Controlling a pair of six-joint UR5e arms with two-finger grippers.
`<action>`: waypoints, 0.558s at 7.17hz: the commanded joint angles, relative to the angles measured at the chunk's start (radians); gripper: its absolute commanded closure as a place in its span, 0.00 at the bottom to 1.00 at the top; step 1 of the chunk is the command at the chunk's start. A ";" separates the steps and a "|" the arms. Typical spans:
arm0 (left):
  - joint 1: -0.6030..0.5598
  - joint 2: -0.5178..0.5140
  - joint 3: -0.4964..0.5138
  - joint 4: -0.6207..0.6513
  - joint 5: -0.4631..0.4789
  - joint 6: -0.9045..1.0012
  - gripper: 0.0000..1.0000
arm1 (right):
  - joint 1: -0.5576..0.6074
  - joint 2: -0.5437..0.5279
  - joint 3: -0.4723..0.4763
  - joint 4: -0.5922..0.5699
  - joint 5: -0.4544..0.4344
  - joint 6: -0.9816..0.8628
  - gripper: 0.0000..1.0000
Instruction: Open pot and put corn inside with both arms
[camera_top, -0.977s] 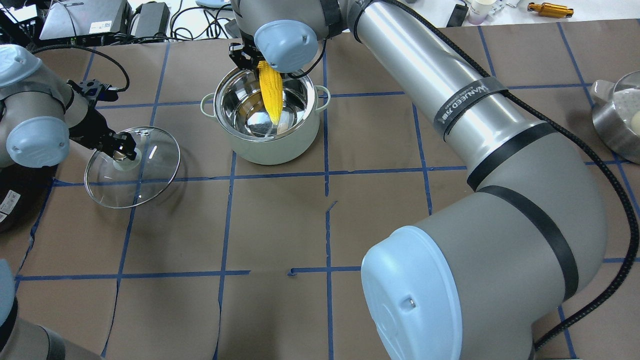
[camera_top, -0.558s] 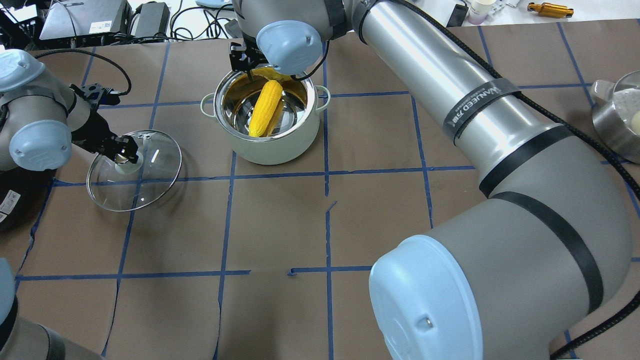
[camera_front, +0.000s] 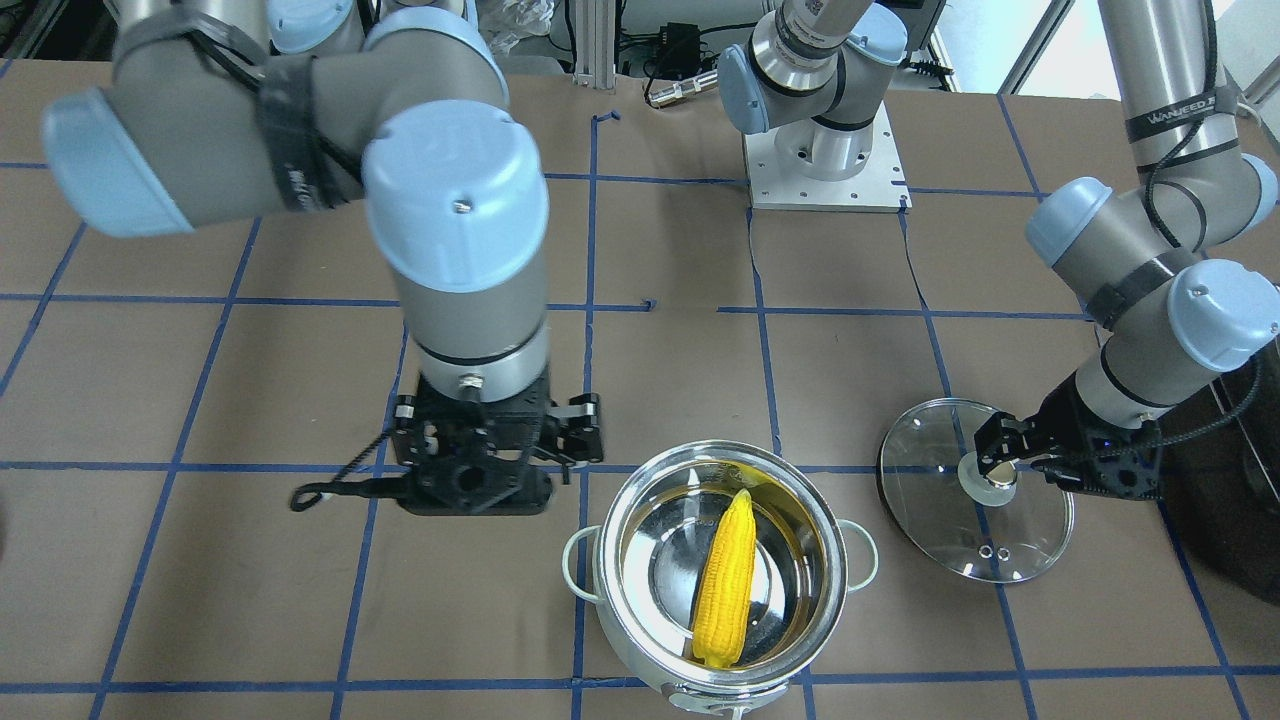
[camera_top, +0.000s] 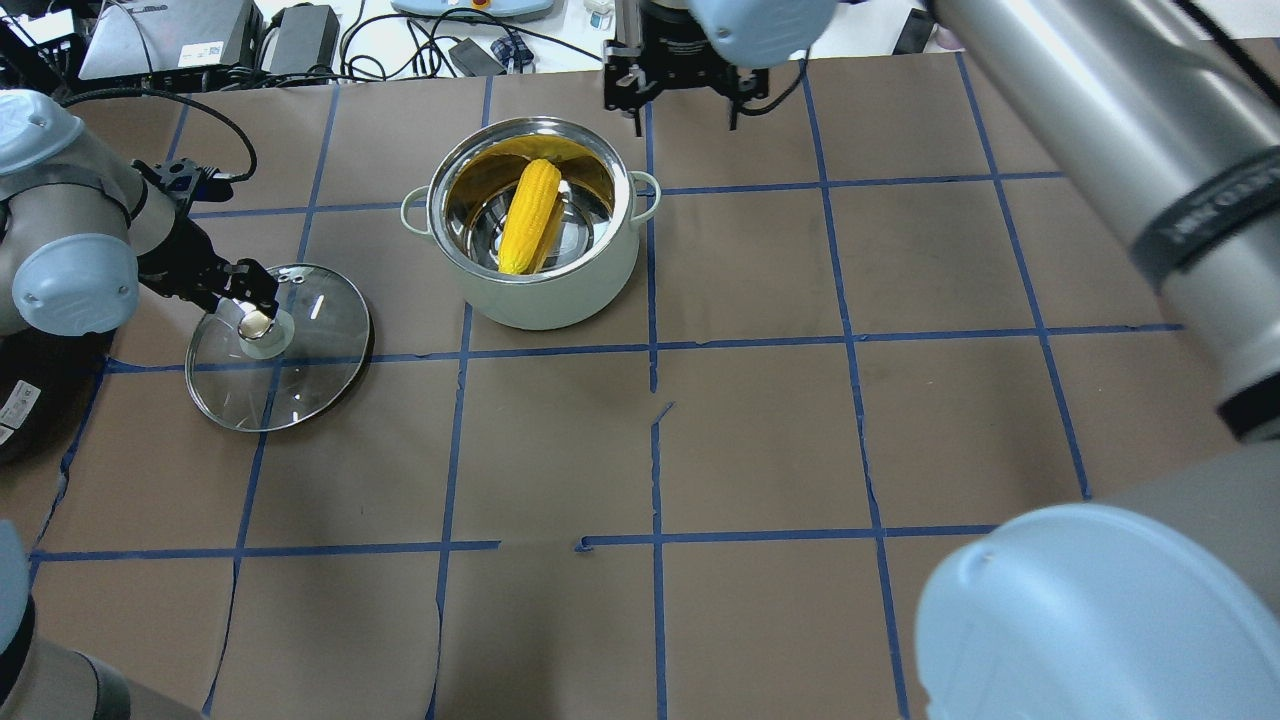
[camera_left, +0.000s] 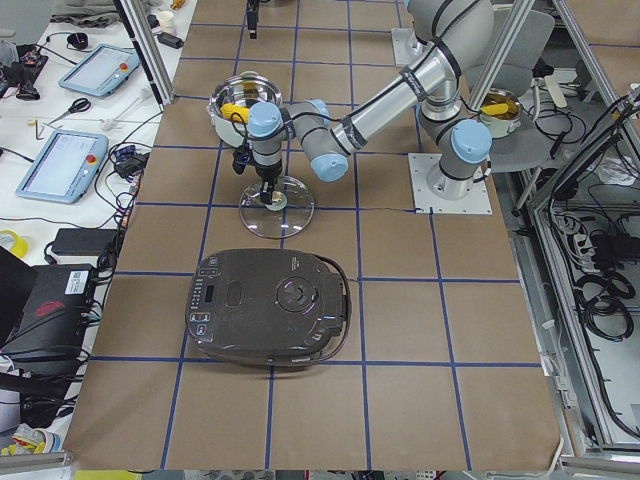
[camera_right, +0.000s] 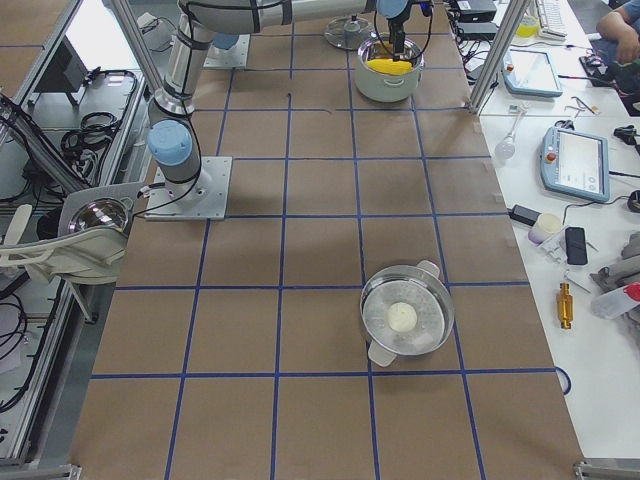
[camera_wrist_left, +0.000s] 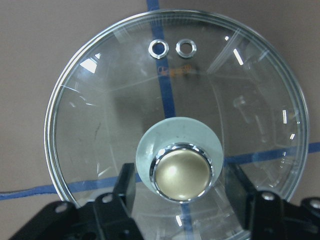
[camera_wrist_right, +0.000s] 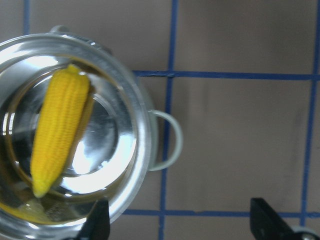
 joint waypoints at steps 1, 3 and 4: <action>-0.067 0.044 0.121 -0.100 0.003 -0.093 0.00 | -0.181 -0.263 0.320 -0.021 0.001 -0.216 0.00; -0.171 0.075 0.281 -0.320 0.010 -0.281 0.00 | -0.227 -0.414 0.439 -0.026 -0.010 -0.311 0.00; -0.185 0.115 0.318 -0.394 0.010 -0.302 0.00 | -0.227 -0.469 0.439 0.059 -0.051 -0.311 0.00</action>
